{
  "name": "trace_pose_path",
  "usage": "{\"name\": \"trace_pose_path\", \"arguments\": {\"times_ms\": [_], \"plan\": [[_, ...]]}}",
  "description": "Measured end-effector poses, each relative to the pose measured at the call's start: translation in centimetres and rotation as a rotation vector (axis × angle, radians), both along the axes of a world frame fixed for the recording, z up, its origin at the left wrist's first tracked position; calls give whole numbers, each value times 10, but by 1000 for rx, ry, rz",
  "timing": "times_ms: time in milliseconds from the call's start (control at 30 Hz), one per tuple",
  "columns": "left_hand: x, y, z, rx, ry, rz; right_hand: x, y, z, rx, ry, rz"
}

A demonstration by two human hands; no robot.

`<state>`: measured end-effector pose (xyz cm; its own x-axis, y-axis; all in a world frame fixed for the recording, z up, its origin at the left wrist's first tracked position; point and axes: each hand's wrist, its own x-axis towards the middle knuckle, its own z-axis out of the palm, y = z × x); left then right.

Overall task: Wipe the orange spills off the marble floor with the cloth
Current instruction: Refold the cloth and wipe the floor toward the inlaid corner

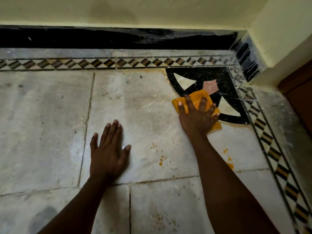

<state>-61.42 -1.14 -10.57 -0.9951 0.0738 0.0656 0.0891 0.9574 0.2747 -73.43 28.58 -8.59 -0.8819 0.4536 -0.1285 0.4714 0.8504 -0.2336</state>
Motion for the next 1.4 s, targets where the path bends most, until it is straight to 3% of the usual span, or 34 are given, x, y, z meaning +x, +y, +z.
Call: {"name": "trace_pose_path", "arguments": {"times_ms": [100,233,333,433,500,600,733,800,900,1000,1100,1233,1300,1400], "plan": [[-2,0,3,-9,-9,3,9,-38,-1,18,121,259],[-4,2,6,-4,-17,19,90,-62,-6,59,205,610],[-1,0,1,7,-16,7,106,-19,-8,109,153,453],[-1,-1,-1,18,-22,-10,54,4,-7,107,92,171],[-1,0,0,23,-24,-12,25,-14,-6,62,84,92],[-1,1,4,33,-27,-22,43,-58,-1,23,66,301],[1,-2,3,31,-39,-7,151,-63,-5,82,148,668],[1,-1,1,31,-26,-17,154,-22,-10,106,165,597],[-1,-1,-2,4,-12,-17,98,33,-10,165,103,260],[-3,1,-3,0,-3,-29,42,27,-6,114,81,-2],[-2,-4,0,12,6,-26,50,-43,-10,76,129,209],[-2,-4,2,32,-12,-17,138,-87,-9,83,201,576],[-1,-3,1,45,-8,-28,163,-50,-9,101,193,566],[1,-4,-2,68,11,-37,147,35,-8,153,129,296]]}}
